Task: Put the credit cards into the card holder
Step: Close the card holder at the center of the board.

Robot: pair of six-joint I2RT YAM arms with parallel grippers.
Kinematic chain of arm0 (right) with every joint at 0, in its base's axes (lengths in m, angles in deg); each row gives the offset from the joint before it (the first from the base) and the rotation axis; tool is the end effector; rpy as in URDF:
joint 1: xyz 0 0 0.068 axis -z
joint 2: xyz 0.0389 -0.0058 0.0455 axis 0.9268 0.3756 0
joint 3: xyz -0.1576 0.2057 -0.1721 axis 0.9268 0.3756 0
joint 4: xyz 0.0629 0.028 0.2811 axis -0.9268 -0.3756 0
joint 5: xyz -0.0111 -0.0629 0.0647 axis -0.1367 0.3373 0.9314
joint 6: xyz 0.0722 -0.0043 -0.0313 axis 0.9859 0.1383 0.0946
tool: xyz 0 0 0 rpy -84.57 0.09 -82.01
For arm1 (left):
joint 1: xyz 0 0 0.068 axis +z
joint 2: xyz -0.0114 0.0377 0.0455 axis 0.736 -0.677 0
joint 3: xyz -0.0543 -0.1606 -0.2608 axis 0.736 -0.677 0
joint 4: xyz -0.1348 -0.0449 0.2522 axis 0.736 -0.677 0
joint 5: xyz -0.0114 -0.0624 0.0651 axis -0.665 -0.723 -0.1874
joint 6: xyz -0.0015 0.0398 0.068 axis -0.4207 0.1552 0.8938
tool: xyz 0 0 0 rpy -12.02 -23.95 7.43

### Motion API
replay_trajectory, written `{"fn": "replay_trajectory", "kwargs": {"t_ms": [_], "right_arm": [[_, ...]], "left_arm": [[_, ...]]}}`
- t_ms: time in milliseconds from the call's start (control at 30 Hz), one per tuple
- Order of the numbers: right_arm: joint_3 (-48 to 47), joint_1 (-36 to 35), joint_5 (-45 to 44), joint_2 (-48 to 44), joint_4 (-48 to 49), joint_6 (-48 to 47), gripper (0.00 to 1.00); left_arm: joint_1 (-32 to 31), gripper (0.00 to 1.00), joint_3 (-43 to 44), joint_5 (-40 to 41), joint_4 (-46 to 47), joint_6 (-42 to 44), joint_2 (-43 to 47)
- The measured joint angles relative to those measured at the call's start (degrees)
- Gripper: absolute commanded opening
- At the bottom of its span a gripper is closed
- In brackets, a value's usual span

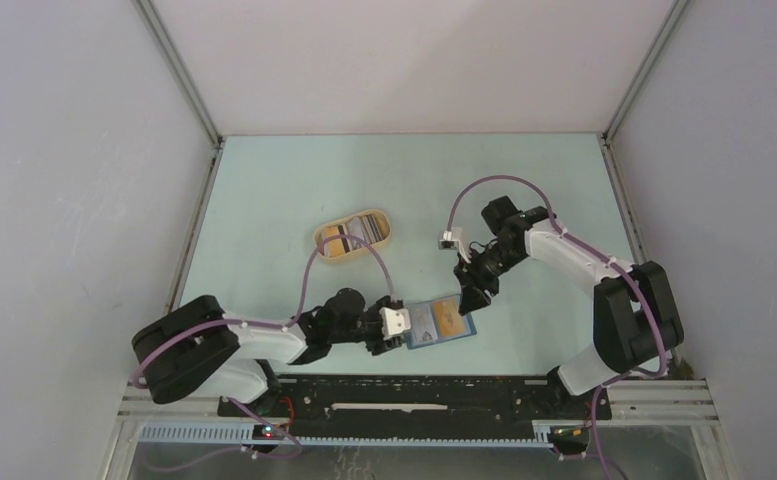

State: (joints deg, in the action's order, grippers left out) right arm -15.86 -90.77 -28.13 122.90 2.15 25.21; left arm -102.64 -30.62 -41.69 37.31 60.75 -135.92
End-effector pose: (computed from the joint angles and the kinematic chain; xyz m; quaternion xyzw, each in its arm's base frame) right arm 0.2521 0.1596 0.2171 -0.5235 0.7524 0.3803 0.1237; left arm 0.1270 -0.2178 0.1263 0.5823 0.6231 -0.2733 0.4448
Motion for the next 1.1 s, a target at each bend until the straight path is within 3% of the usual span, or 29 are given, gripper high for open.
{"fn": "replay_trajectory", "kwargs": {"t_ms": [167, 467, 733, 767, 1100], "right_arm": [[-0.24, 0.00, 0.00, 0.57, -0.13, 0.22, 0.50], [-0.26, 0.02, -0.13, 1.86, -0.39, 1.01, 0.48], [-0.33, 1.31, -2.62, 7.06, 2.97, 8.61, 0.48], [-0.33, 3.26, -3.28, 8.90, 5.03, 12.48, 0.48], [-1.07, 10.38, 1.84, 15.17, 7.30, 19.15, 0.48]], "left_arm": [[-0.26, 0.47, 3.69, -0.04, -3.98, 1.01, -2.97], [-0.52, 0.01, 7.17, -1.31, -9.86, 2.23, -4.50], [-0.68, 0.00, 7.72, 0.13, -11.17, -0.20, -1.29], [-0.68, 0.00, 6.32, 0.50, -8.48, -2.34, 2.69], [-0.68, 0.00, 3.21, 0.57, -1.38, -8.15, 4.76]]}}
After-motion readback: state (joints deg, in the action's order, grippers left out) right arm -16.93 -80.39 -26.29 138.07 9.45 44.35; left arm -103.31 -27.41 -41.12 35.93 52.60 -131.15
